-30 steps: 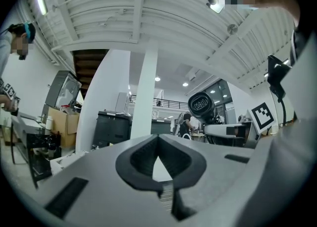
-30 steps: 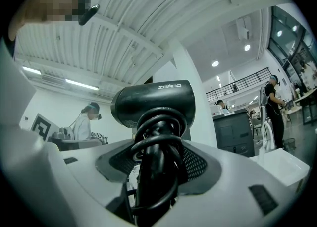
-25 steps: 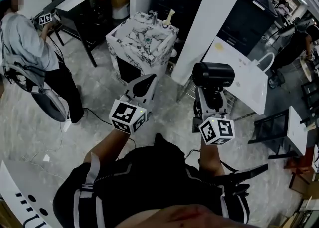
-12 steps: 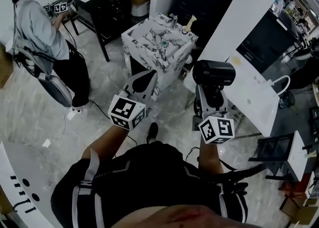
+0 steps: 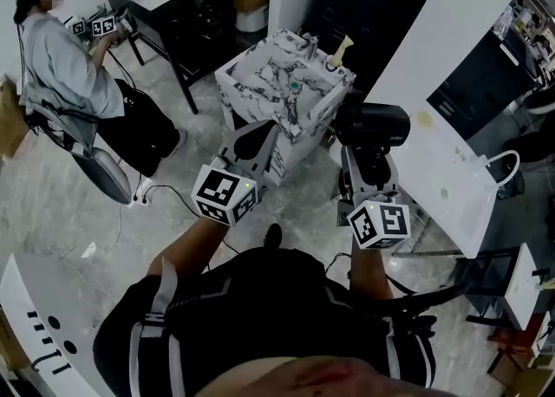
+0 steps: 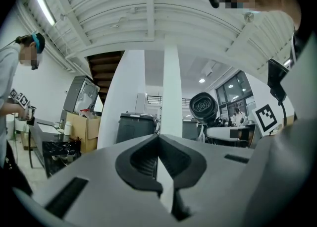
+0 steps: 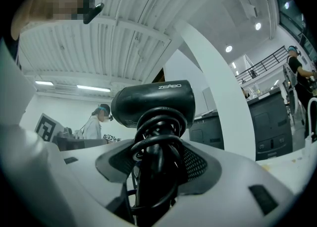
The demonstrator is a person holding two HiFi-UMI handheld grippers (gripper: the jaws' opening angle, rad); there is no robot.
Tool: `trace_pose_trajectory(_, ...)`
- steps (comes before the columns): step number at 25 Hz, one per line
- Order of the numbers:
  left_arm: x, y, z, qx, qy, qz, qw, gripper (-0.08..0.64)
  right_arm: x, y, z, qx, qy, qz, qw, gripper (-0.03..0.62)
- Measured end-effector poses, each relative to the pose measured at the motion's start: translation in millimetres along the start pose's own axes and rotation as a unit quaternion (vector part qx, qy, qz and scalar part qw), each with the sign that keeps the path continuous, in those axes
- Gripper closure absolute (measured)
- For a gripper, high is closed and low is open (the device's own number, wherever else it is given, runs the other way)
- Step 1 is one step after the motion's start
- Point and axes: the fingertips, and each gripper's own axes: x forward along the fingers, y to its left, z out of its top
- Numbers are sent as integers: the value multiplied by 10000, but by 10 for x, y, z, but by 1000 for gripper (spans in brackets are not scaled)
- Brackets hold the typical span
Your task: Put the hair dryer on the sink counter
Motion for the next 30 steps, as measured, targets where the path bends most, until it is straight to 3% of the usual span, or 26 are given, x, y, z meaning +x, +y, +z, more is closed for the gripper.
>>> trace_pose_trajectory(13,536,284,-83,74,19,250,9997,555,561,-260,-146,53,62,380,9992,334)
trace_pose_trajectory(22,990,593,-127,278,162,464,9984,554,992,-665,-240,269,-6,384,9989,334)
trace_pose_trajectory(30,1129,762,-160,448,237,519,9974,555,1186,-733,-333,272,0,456,9986,334)
